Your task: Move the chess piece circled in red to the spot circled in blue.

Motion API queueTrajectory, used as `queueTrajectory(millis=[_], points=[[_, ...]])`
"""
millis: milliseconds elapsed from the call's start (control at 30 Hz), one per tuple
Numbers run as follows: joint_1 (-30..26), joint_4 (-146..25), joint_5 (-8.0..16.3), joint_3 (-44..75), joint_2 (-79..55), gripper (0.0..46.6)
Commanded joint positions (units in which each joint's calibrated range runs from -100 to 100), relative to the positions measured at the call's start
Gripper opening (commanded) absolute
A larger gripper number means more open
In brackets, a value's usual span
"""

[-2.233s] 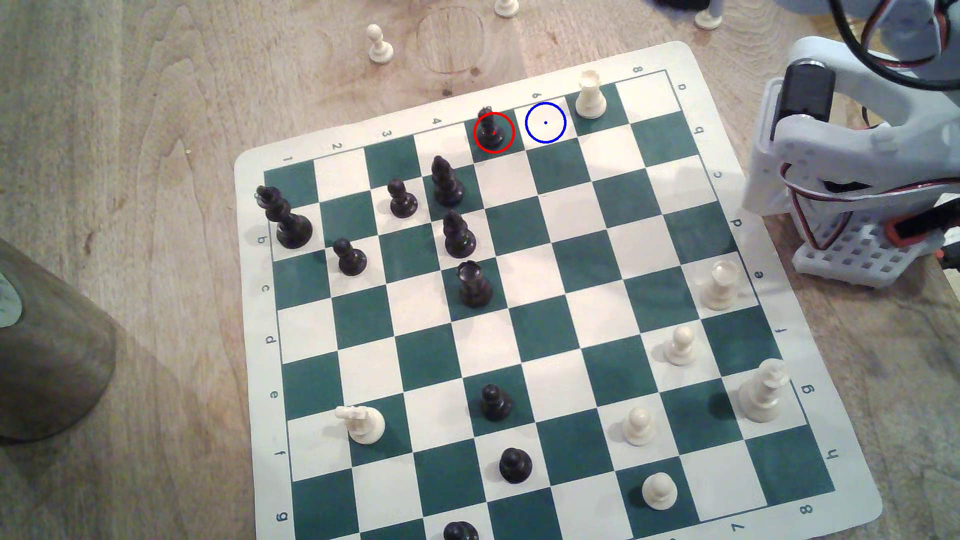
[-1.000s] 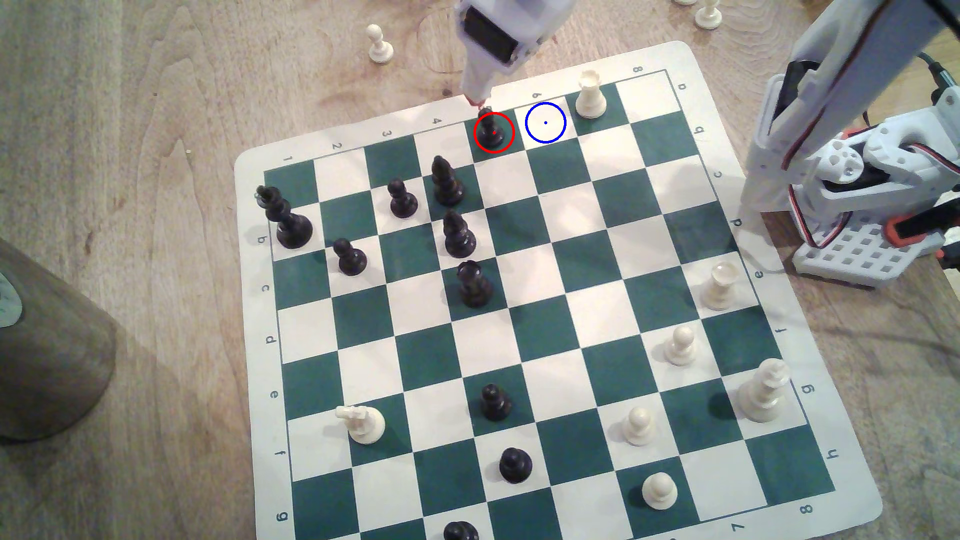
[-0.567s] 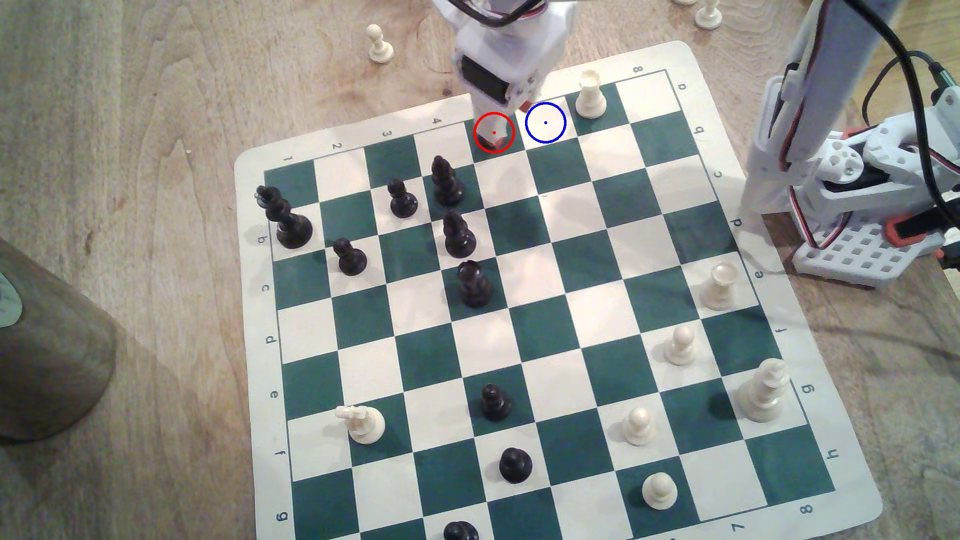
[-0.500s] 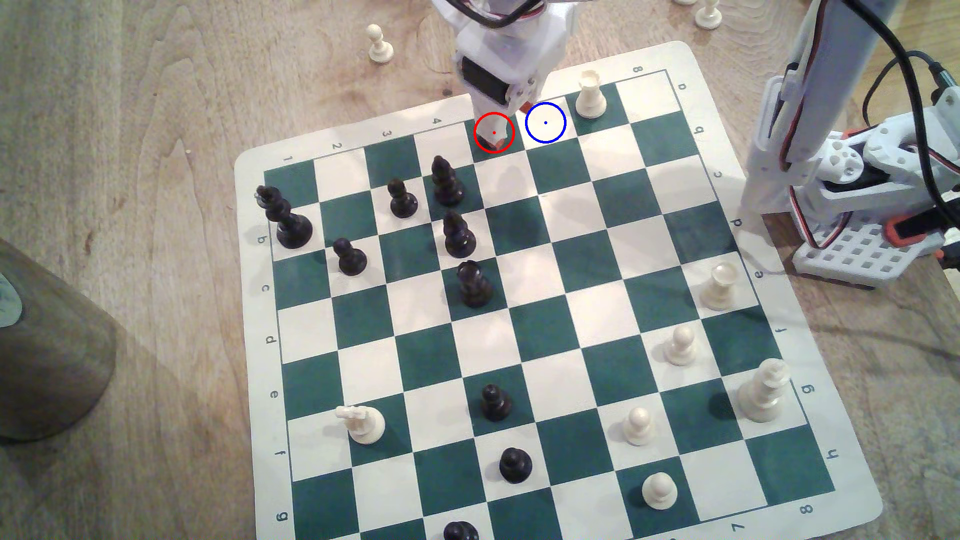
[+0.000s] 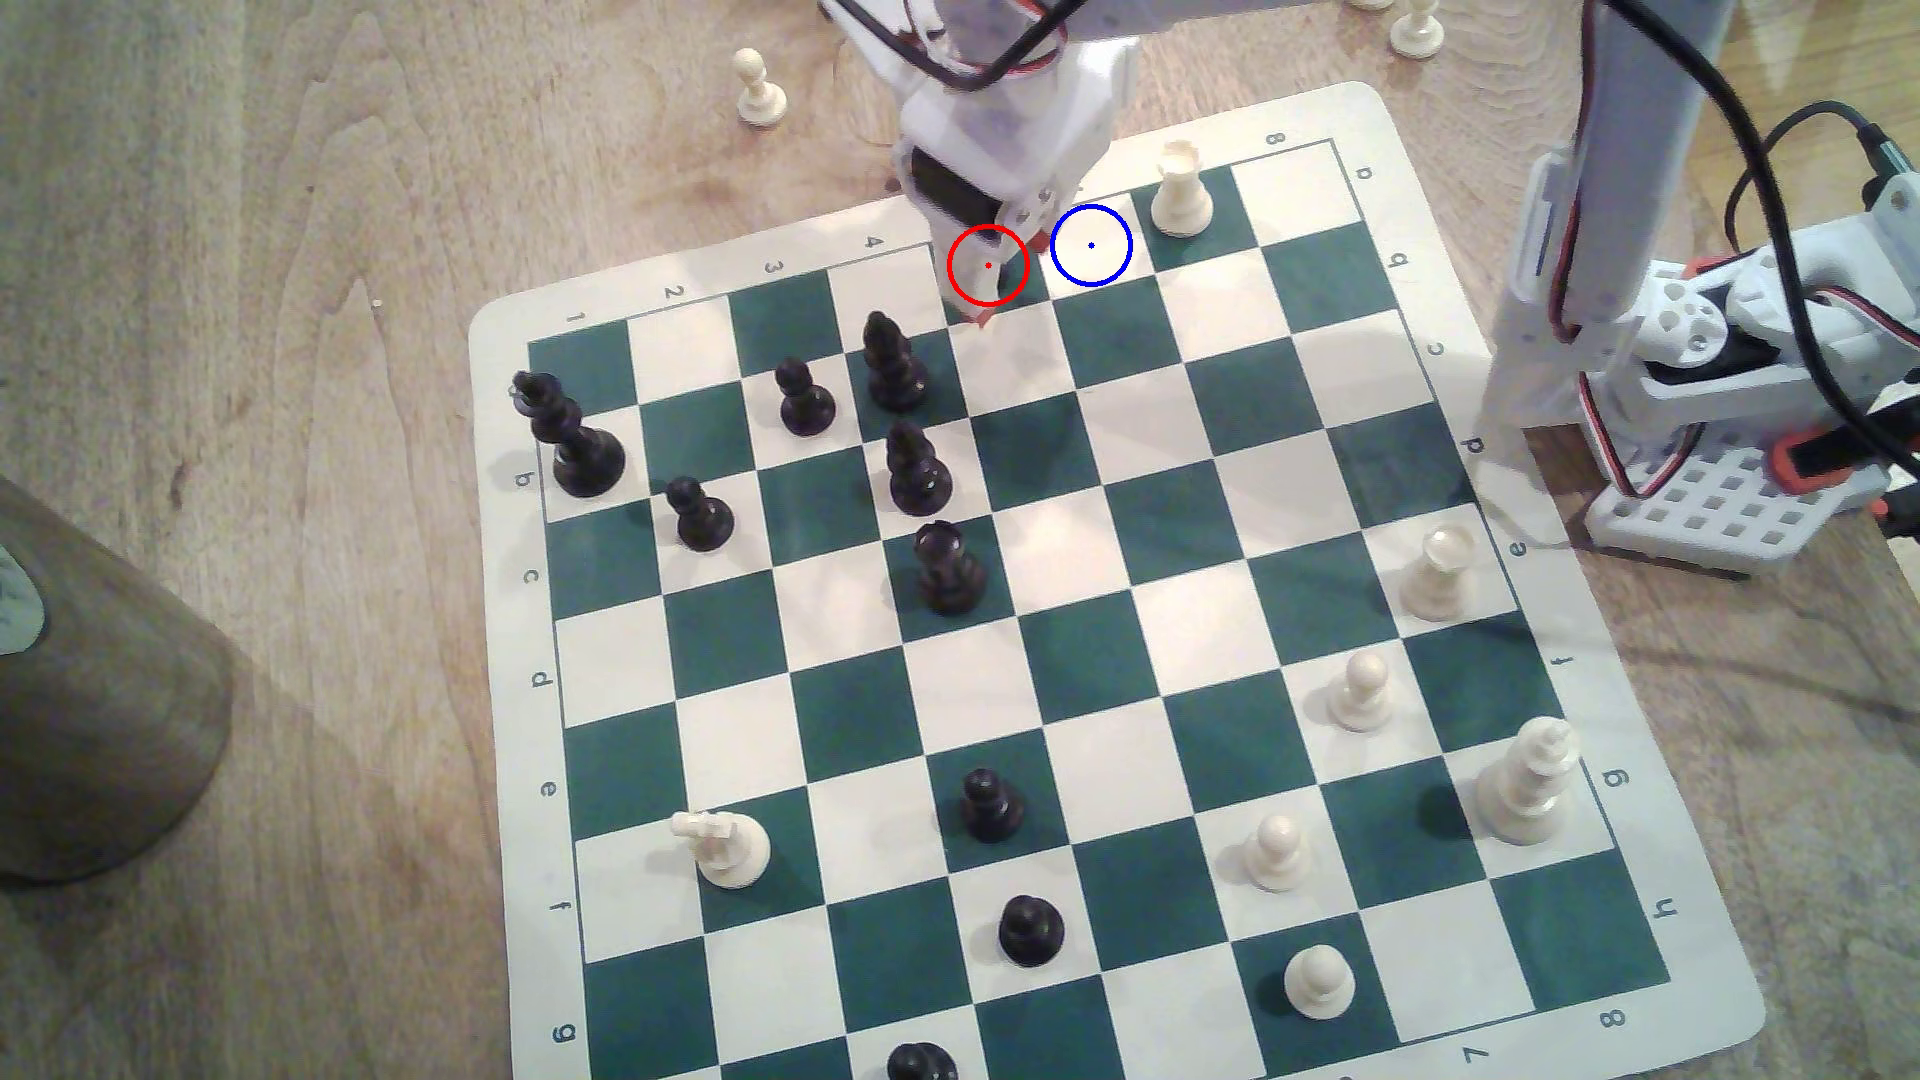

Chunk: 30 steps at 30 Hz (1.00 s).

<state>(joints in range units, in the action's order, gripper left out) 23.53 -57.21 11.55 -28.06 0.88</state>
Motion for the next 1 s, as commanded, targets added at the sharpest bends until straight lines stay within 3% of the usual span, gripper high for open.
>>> queueTrajectory(millis=[0, 733, 967], points=[[0.76, 2.09, 0.05, 1.59, -0.37, 16.2], [2.17, 8.89, -0.29, 2.68, 0.82, 16.0], [2.09, 8.81, -0.29, 2.13, 1.07, 10.6]])
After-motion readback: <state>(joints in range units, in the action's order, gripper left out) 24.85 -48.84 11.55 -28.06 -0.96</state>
